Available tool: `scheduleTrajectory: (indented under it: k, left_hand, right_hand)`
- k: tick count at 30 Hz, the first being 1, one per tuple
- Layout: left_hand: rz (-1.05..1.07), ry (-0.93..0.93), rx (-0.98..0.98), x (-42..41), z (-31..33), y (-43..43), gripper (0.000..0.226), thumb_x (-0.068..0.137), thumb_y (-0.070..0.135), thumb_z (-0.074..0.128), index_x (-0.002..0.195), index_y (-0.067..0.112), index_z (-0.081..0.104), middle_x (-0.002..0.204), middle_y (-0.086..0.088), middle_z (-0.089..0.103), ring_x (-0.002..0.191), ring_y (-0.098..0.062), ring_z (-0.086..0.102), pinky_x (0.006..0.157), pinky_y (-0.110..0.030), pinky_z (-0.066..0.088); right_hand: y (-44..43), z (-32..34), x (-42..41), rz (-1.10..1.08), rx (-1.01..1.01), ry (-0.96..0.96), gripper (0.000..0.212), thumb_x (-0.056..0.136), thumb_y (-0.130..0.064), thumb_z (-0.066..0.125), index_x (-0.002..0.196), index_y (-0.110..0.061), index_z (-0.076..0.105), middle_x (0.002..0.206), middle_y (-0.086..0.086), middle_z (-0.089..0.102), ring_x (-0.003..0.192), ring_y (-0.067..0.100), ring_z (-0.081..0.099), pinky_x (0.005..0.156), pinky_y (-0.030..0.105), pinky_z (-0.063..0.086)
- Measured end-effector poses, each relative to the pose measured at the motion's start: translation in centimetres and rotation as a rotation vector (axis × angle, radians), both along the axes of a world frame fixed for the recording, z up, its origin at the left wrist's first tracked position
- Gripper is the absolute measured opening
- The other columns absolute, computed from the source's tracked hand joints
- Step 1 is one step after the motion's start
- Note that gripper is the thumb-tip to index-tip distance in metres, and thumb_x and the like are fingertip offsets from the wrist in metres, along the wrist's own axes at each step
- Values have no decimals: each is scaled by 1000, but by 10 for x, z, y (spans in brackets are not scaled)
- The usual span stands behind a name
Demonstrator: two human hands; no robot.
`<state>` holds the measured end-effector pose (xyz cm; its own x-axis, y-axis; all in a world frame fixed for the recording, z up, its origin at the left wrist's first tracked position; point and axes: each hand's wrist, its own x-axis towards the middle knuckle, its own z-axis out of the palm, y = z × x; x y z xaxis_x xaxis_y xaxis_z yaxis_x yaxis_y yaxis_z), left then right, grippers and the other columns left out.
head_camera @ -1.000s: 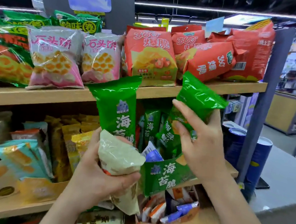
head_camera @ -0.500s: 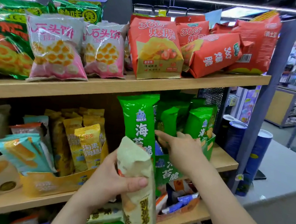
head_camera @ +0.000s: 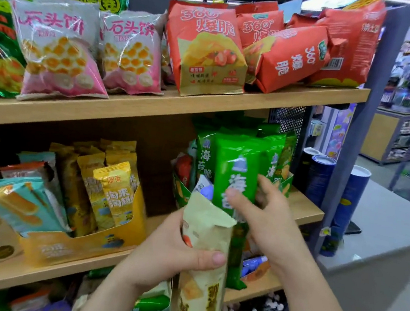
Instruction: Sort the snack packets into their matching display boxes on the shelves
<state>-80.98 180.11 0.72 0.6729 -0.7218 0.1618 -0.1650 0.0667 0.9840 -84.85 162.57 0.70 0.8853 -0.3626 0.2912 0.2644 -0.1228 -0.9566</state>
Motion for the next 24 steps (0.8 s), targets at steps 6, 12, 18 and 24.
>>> scheduleTrajectory:
  k: [6, 12, 18, 24]
  left_hand:
    - [492, -140, 73, 8, 20, 12, 58, 58, 28, 91, 106, 26, 60, 92, 9, 73, 84, -11, 71, 73, -32, 58]
    - [403, -543, 553, 39, 11, 6, 60, 64, 37, 84, 113, 37, 51, 104, 17, 62, 93, -3, 61, 85, -38, 53]
    - [212, -589, 509, 43, -11, 3, 76, 65, 29, 86, 129, 33, 46, 121, 26, 41, 107, 6, 50, 91, -19, 44]
    - [148, -586, 342, 34, -16, -5, 71, 64, 27, 86, 126, 32, 53, 119, 17, 48, 114, -2, 52, 98, -26, 45]
  right_hand:
    - [-38, 19, -15, -263, 110, -248, 28, 83, -29, 77, 107, -31, 62, 107, -8, 73, 102, 12, 68, 87, 37, 56]
    - [-37, 41, -4, -385, 234, -424, 47, 71, -39, 83, 110, -27, 58, 111, -1, 71, 106, 20, 69, 93, 53, 54]
    - [-17, 42, 28, -377, 236, -532, 51, 76, -20, 84, 117, -17, 55, 115, 5, 68, 107, 16, 68, 94, 37, 54]
    - [1, 35, 61, -456, -129, -376, 46, 73, -21, 86, 105, -27, 53, 97, -19, 64, 92, 3, 65, 85, 24, 49]
